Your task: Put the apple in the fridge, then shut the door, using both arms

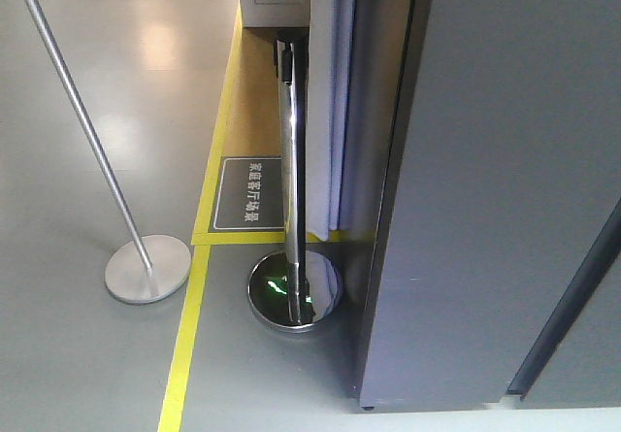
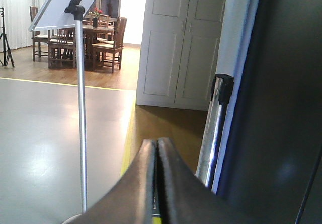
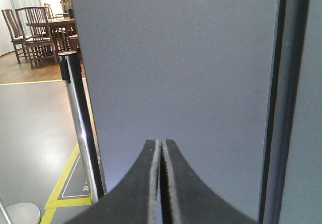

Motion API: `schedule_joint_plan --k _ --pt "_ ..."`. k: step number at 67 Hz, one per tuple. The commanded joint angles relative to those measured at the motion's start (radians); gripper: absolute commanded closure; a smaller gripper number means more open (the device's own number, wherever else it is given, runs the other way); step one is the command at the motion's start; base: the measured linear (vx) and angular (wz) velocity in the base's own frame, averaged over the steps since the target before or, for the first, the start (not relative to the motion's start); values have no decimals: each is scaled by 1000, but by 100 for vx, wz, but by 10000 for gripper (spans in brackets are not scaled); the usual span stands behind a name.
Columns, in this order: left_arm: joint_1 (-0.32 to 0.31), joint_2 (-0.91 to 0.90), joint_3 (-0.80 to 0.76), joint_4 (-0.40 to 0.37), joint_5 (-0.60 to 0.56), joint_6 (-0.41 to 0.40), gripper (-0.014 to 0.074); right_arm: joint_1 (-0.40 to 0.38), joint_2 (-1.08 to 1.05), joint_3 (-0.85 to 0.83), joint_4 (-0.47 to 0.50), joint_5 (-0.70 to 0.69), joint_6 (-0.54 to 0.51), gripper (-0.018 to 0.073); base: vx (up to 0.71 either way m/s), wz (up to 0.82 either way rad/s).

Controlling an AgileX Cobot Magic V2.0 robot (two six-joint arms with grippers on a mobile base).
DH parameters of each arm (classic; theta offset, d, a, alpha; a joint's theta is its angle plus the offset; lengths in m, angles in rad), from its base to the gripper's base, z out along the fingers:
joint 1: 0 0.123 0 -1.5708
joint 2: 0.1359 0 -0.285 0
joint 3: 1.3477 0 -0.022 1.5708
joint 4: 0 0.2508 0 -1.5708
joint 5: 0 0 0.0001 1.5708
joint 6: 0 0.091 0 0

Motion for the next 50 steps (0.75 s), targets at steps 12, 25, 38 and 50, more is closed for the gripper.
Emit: schedule_joint_plan --k 12,25,38,50 --pt "-2 -15 -19 -7 -72 -10 604 -5 -9 4 -2 -82 -4 565 0 0" --pt "-2 -15 -19 -7 -72 -10 604 -5 -9 4 -2 -82 -4 565 0 0" --pt "-2 -15 -19 -7 -72 -10 604 -5 -9 4 -2 -82 -4 565 0 0" --pt "-2 -15 -19 -7 -72 -10 604 -5 -9 4 -2 -82 -4 565 0 0"
